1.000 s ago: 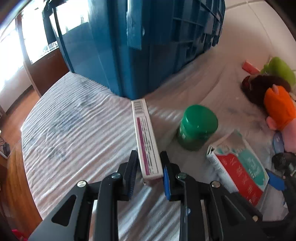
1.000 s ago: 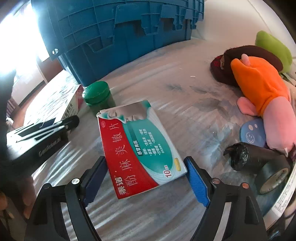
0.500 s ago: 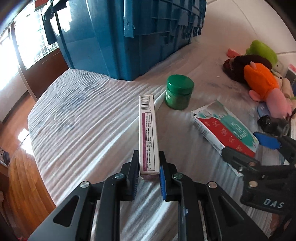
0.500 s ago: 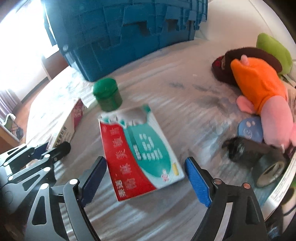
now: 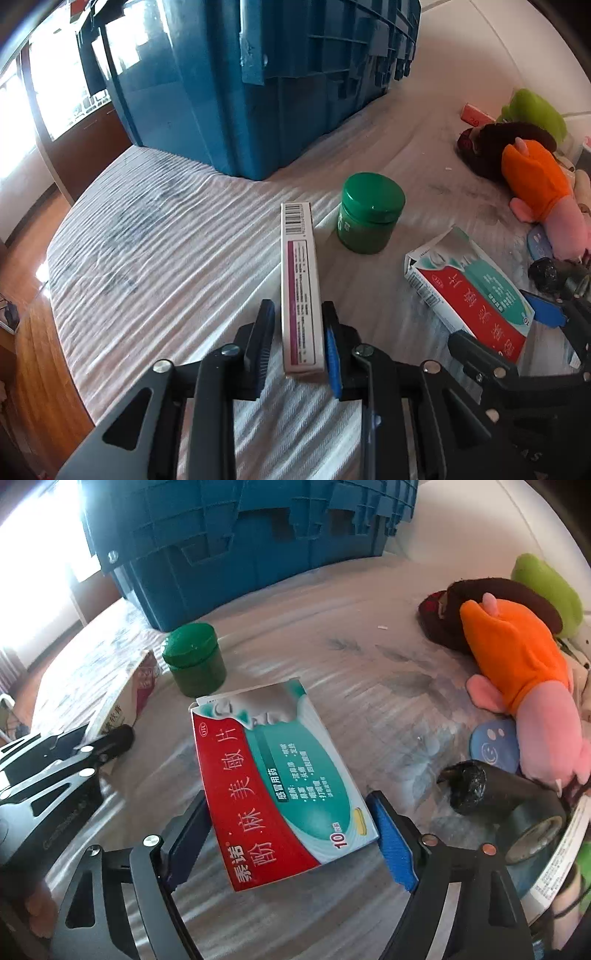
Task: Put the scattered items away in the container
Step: 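Lift the slim box with the left tool while the right tool lifts the medicine box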
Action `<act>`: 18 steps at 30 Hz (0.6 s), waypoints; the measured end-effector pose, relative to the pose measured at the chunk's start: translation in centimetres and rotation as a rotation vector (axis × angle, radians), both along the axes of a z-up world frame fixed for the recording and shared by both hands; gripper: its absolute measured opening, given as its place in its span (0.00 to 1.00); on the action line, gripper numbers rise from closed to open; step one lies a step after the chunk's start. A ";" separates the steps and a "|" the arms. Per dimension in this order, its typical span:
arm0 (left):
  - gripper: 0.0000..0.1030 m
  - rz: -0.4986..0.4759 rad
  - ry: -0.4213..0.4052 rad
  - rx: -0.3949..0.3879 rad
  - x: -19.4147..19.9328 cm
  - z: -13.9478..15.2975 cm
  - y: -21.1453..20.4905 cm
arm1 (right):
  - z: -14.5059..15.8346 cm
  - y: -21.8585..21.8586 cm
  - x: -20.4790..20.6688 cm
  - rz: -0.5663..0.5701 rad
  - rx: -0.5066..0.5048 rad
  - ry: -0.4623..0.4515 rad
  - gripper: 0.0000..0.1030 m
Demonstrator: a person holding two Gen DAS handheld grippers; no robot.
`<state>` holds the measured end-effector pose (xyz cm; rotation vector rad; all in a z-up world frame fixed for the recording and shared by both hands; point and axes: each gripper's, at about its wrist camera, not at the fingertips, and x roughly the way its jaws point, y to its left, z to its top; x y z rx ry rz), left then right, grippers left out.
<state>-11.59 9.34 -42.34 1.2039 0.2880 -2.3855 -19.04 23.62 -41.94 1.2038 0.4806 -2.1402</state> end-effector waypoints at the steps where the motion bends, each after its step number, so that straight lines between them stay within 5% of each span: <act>1: 0.17 -0.004 -0.001 -0.011 0.0 0.2 0.3 | 0.1 0.0 0.1 -0.004 -0.010 -0.007 0.80; 13: 0.17 -0.040 0.053 -0.063 1.9 4.8 2.2 | 4.8 1.6 1.1 -0.044 -0.107 0.045 0.80; 18: 0.17 -0.060 0.120 -0.100 2.4 9.4 3.0 | 10.4 3.0 1.3 -0.054 -0.170 0.123 0.80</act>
